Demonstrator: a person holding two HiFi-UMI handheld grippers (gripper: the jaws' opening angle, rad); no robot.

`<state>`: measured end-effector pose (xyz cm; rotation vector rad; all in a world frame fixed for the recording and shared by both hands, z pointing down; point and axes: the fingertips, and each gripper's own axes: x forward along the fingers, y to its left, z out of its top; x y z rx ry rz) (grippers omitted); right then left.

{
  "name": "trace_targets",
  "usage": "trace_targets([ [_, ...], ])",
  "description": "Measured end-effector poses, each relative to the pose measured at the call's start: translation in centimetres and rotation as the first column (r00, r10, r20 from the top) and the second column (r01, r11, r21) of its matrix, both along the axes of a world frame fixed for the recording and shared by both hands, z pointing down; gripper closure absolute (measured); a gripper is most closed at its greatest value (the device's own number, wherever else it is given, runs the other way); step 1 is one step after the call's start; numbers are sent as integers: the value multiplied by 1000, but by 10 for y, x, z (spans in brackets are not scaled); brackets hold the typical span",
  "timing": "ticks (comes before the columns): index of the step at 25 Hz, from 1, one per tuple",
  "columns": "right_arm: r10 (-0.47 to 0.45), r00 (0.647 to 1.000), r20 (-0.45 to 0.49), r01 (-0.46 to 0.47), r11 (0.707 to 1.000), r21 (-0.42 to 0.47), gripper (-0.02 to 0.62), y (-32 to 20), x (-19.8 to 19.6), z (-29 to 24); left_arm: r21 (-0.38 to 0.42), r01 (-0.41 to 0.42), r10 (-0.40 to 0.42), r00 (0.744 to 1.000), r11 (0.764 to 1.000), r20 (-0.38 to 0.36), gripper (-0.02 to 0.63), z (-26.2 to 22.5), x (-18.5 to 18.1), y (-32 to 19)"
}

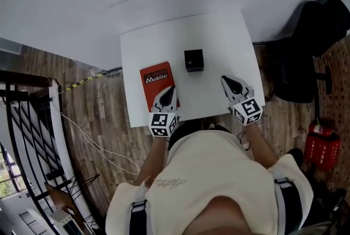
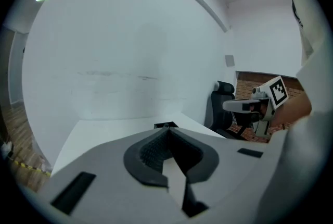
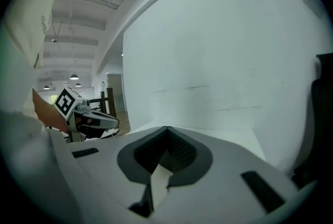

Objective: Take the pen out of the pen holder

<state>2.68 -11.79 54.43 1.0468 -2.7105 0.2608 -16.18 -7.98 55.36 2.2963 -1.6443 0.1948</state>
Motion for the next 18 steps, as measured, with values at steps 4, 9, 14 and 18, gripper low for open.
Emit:
trace_targets([
  [4,50,999,3,-50,999,2,588,-18,-16,-7,-7,-66,66,997,998,-32,586,1,-11,-25],
  [9,111,994,-15,-111,994,-10,588,-36,-22,-2,-20,-125,124,991,992,-52,586,13,-19,-47],
  [14,149,988,-27,-150,988,-21,588,-40,-21,2,-34,-187,184,980,982,-69,586,22,-16,-61],
  [18,135,990,-25,-136,990,-30,588,-46,-22,4,-31,-193,191,980,981,-59,586,17,-14,-70],
])
